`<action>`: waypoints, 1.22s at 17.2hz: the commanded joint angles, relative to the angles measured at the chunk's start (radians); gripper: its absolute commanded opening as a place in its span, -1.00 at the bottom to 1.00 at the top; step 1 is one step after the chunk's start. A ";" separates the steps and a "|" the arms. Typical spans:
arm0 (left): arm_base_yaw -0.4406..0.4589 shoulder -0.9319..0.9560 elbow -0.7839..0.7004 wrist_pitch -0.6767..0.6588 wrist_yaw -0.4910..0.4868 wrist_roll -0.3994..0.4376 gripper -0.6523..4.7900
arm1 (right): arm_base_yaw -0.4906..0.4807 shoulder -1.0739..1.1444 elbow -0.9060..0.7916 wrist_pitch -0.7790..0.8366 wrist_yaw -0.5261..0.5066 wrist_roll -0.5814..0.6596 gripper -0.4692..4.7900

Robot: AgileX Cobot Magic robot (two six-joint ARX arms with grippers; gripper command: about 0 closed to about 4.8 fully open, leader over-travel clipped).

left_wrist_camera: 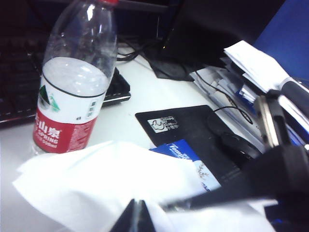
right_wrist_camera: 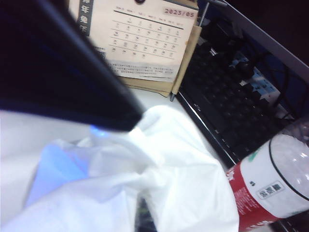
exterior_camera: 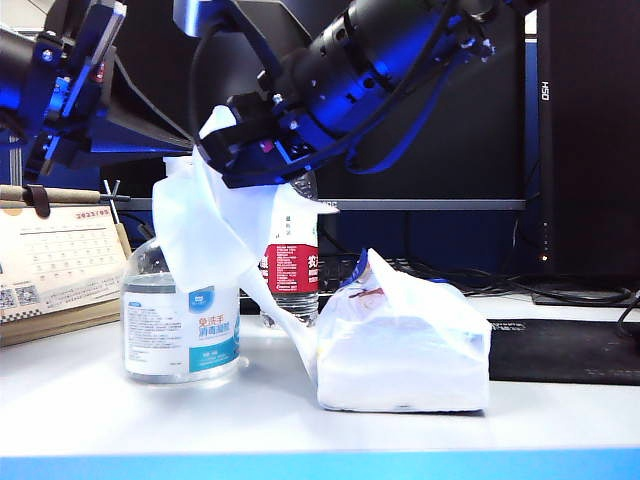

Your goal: Pull out a tissue from the tissue dispenser, then press the switch of the alcohol sanitizer bottle to drop some sanitizer on the paper tissue, and finally place the treated tissue on the table.

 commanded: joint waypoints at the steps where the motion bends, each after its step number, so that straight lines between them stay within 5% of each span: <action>1: -0.018 0.013 -0.053 -0.088 -0.016 0.002 -0.78 | -0.003 -0.003 0.003 0.023 0.000 0.005 -0.85; 11: -0.017 0.005 -0.066 0.089 0.058 -0.092 -0.78 | -0.005 -0.003 0.003 0.032 0.001 0.005 -0.85; 21: -0.014 0.006 0.019 0.125 -0.023 -0.039 -0.78 | -0.007 -0.003 0.003 0.032 0.001 0.005 -0.85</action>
